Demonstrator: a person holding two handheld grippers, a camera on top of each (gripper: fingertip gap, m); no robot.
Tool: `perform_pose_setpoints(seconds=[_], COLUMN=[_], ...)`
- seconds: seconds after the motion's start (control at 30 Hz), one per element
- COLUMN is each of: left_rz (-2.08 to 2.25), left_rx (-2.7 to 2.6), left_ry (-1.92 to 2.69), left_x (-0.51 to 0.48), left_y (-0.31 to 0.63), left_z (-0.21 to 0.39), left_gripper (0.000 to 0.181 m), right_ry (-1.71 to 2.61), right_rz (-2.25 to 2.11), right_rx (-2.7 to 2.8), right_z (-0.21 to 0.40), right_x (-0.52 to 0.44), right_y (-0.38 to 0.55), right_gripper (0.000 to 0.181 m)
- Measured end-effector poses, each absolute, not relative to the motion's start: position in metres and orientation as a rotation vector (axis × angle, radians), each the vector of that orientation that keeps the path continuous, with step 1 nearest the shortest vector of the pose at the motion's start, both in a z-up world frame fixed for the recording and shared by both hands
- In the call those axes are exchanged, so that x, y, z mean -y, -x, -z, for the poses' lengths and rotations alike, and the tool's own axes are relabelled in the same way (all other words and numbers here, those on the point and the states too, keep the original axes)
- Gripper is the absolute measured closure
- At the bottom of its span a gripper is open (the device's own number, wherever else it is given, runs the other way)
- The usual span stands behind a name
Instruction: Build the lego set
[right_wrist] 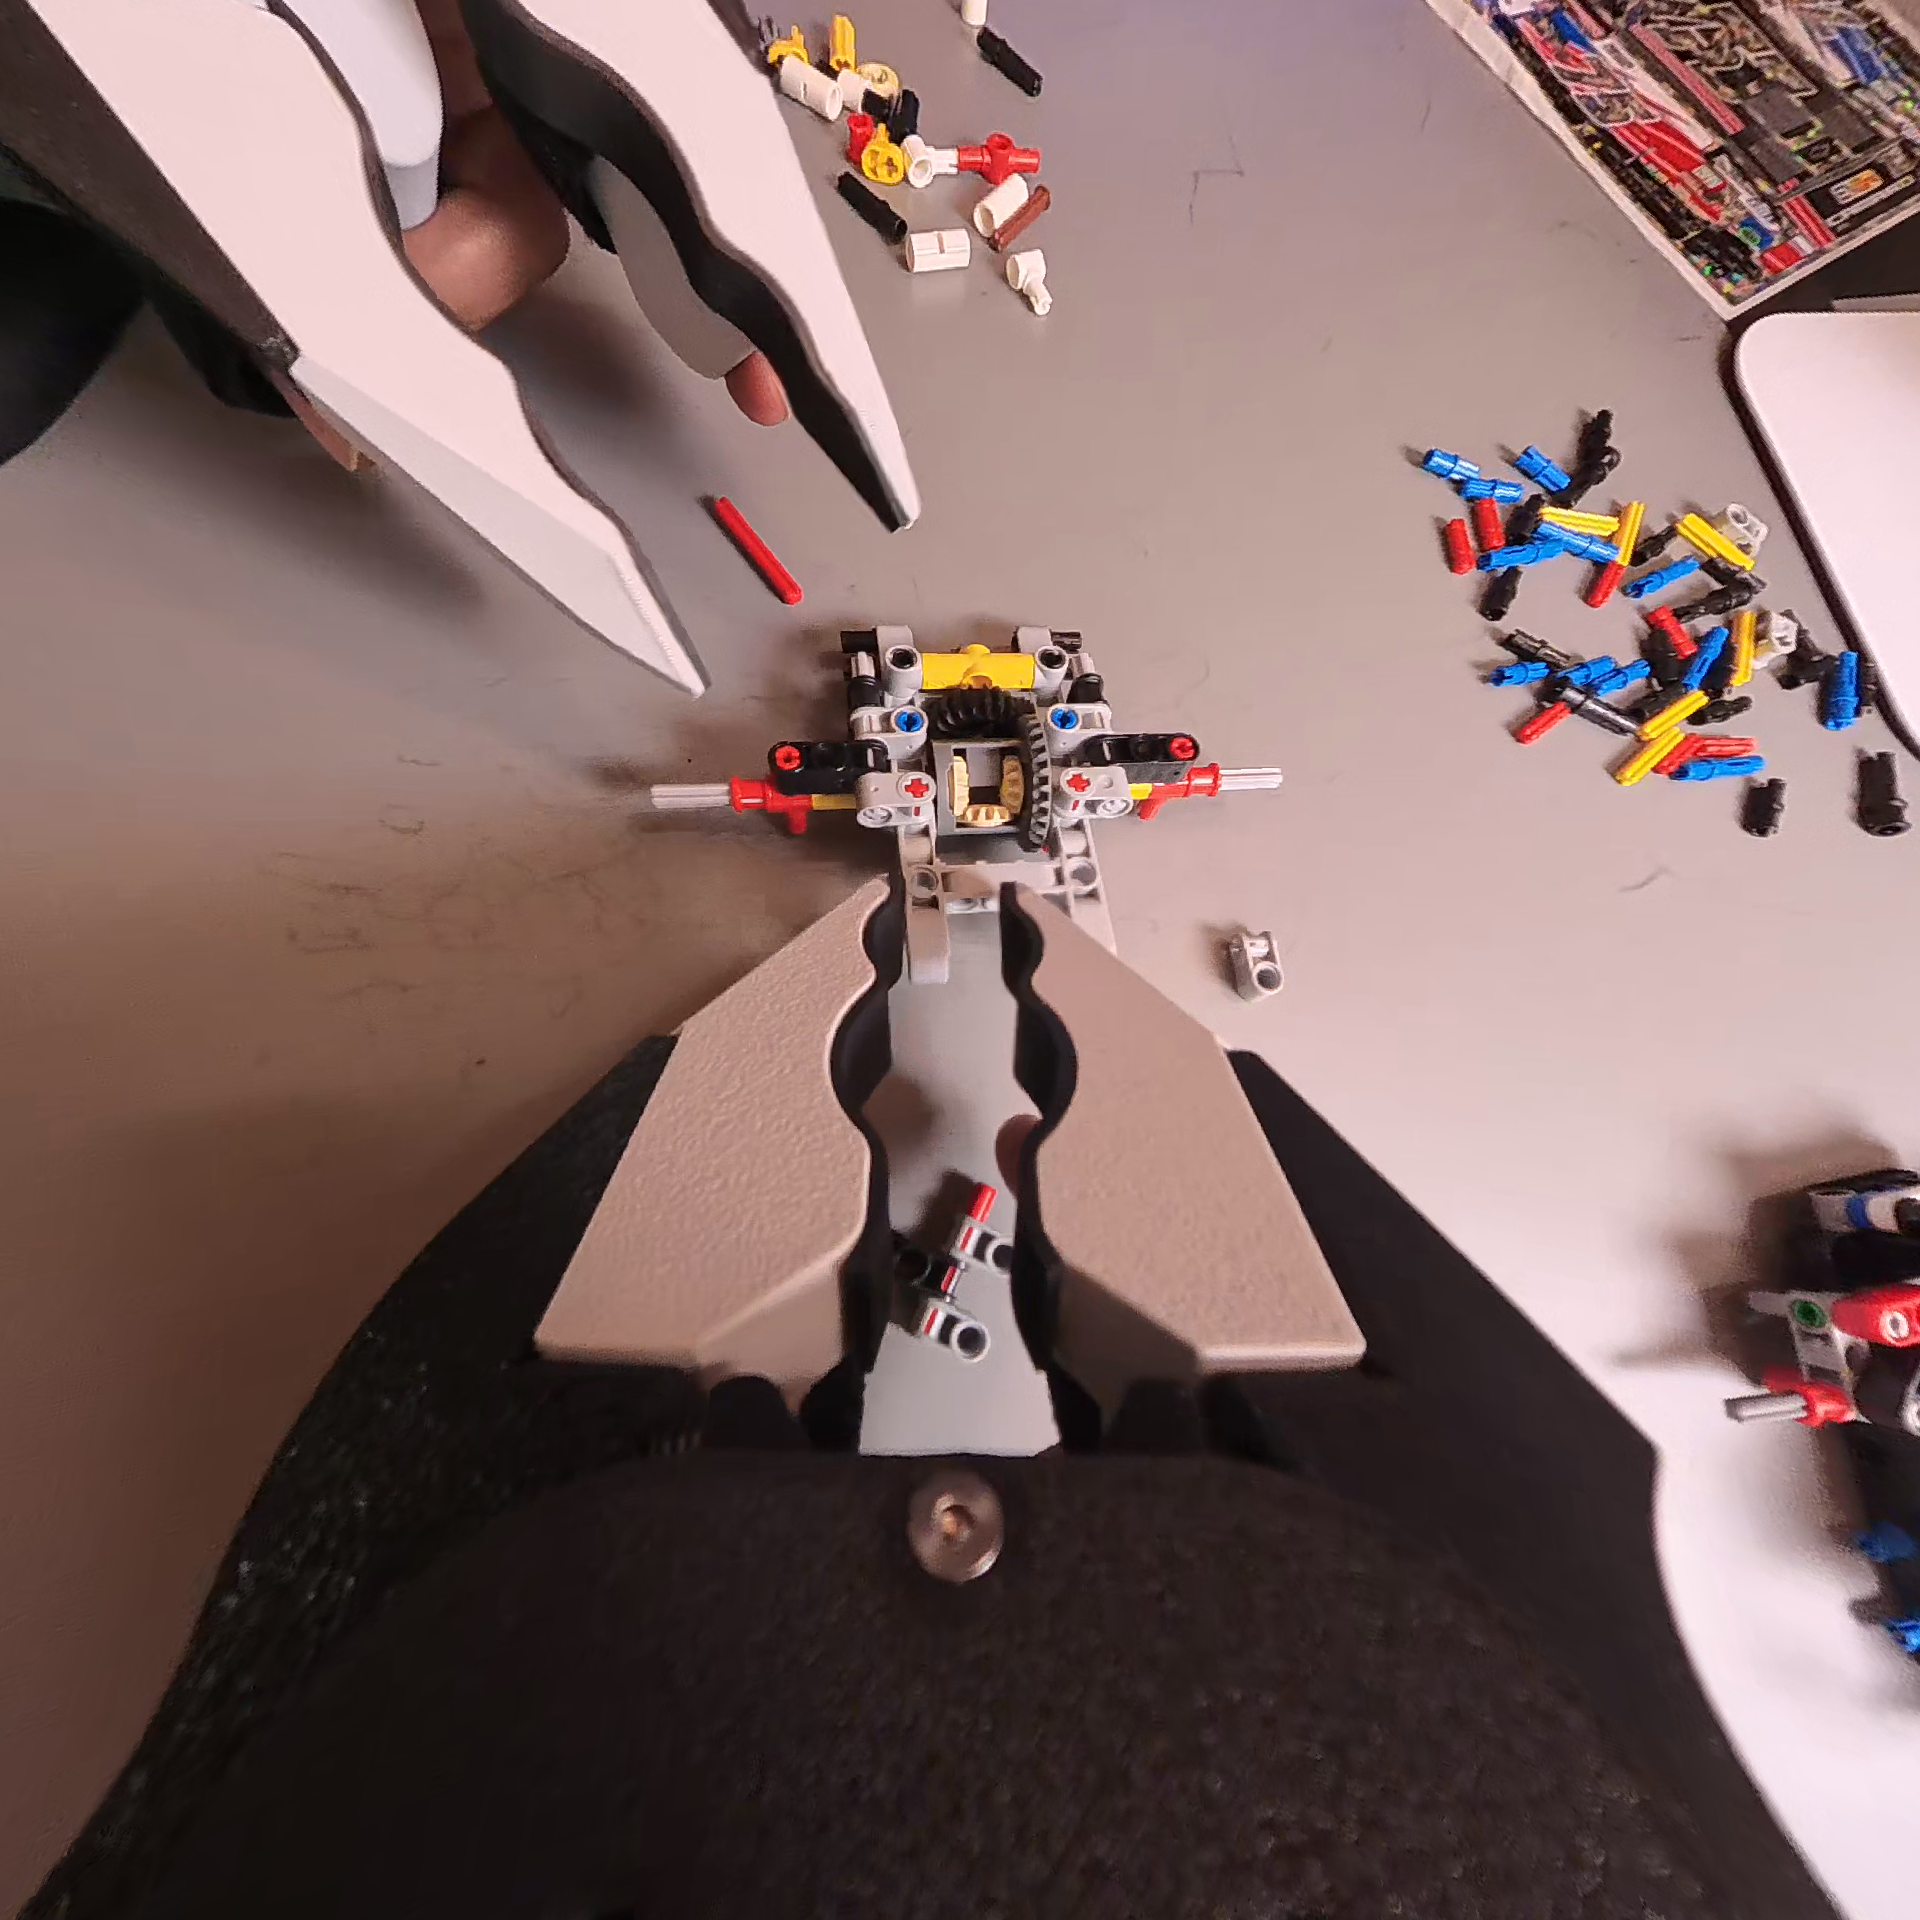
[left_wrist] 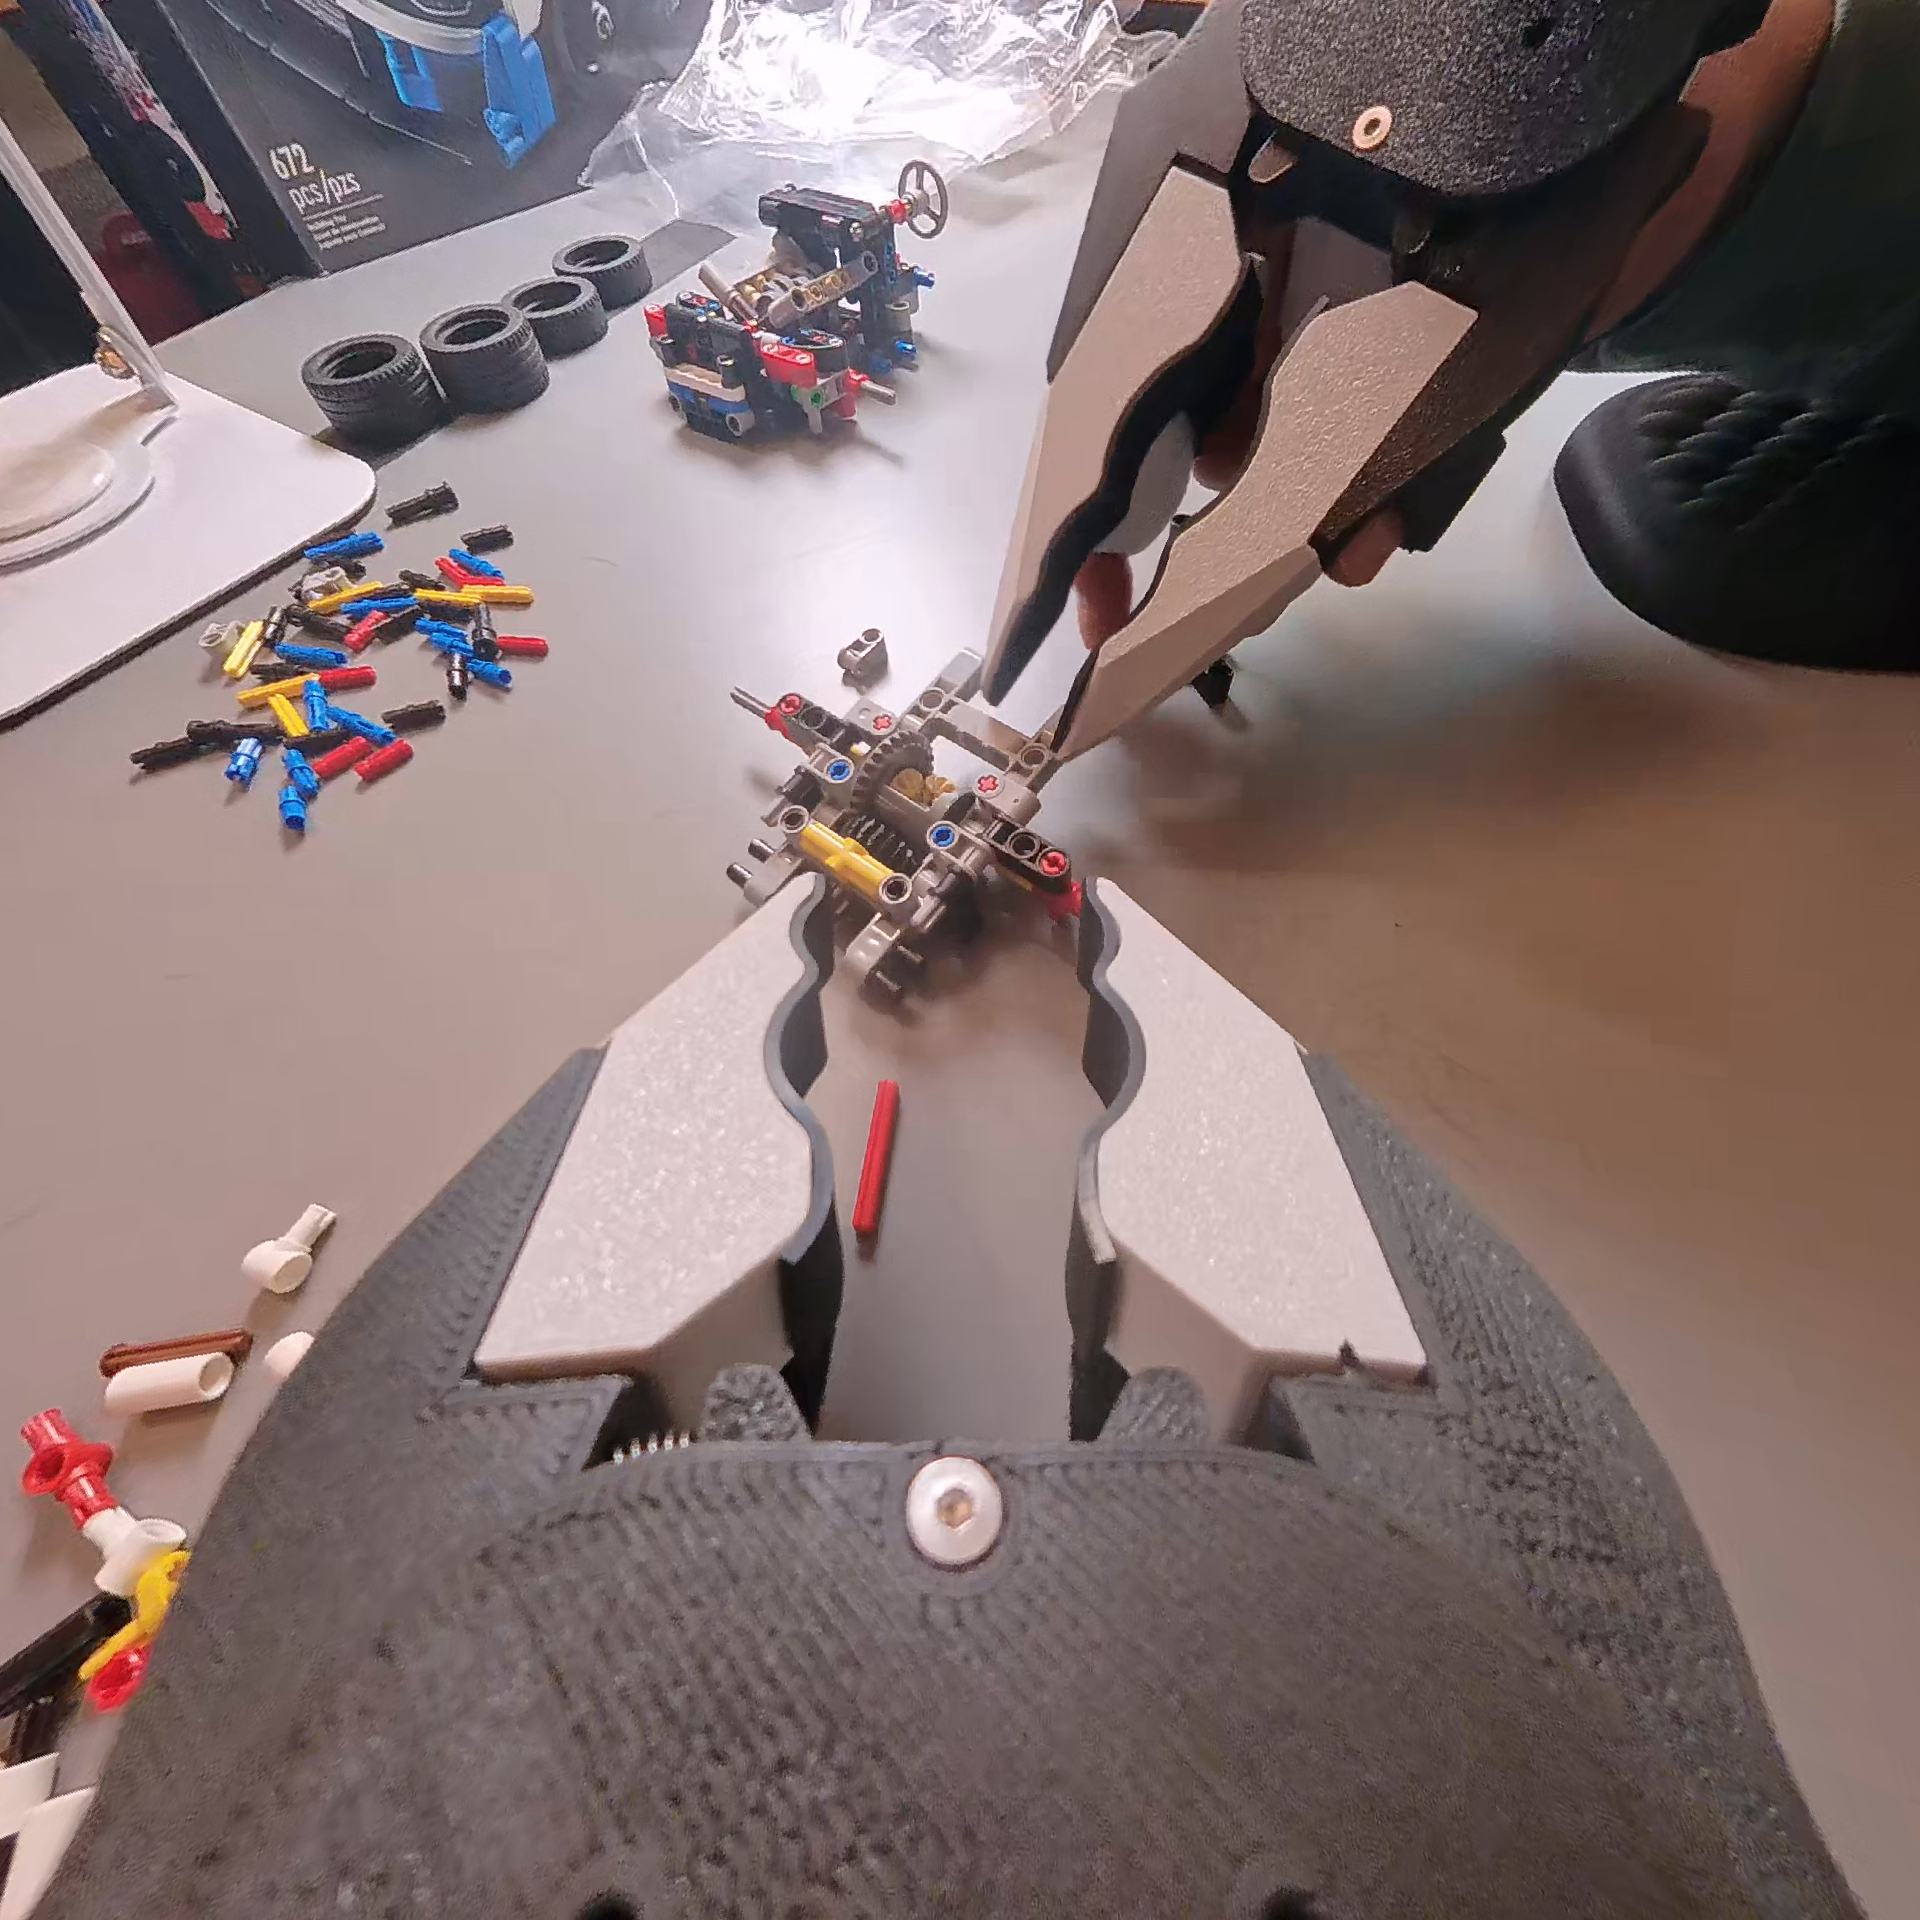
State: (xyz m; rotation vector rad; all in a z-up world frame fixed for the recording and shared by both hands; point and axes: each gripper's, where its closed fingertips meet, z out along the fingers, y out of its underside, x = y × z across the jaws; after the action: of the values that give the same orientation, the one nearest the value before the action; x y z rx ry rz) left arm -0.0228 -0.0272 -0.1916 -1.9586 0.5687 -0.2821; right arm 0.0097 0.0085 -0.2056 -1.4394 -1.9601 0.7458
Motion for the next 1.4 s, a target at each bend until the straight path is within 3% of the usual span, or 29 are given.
perform_pose_setpoints(seconds=[0.17,0.3,0.5,0.57,0.67,1.13,1.4], left_rz=[0.279,0.288,0.290,0.289,0.287,0.293,0.293], left_rx=[-0.559,-0.549,-0.551,-0.552,-0.553,-0.553,-0.541], left_ry=[1.959,1.961,1.962,1.961,1.957,1.953,1.952], left_x=[0.027,0.026,0.026,0.026,0.027,0.028,0.028], left_y=[0.026,0.027,0.027,0.027,0.027,0.029,0.031], left_z=[0.191,0.191,0.191,0.191,0.191,0.190,0.189], left_gripper=[0.136,0.136,0.136,0.136,0.136,0.136,0.136], right_ry=[1.409,1.414,1.433,1.430,1.421,1.465,1.495], right_rz=[-0.771,-0.779,-0.762,-0.752,-0.727,-0.647,-0.698], right_rx=[1.979,1.929,2.013,2.042,2.066,1.992,2.006], right_z=[0.202,0.194,0.205,0.209,0.213,0.214,0.202], right_x=[0.000,-0.010,-0.014,-0.012,-0.010,0.003,-0.025], right_y=[-0.017,-0.017,-0.008,-0.004,-0.001,-0.016,-0.059], right_gripper=[0.166,0.138,0.113,0.117,0.140,0.143,0.129])
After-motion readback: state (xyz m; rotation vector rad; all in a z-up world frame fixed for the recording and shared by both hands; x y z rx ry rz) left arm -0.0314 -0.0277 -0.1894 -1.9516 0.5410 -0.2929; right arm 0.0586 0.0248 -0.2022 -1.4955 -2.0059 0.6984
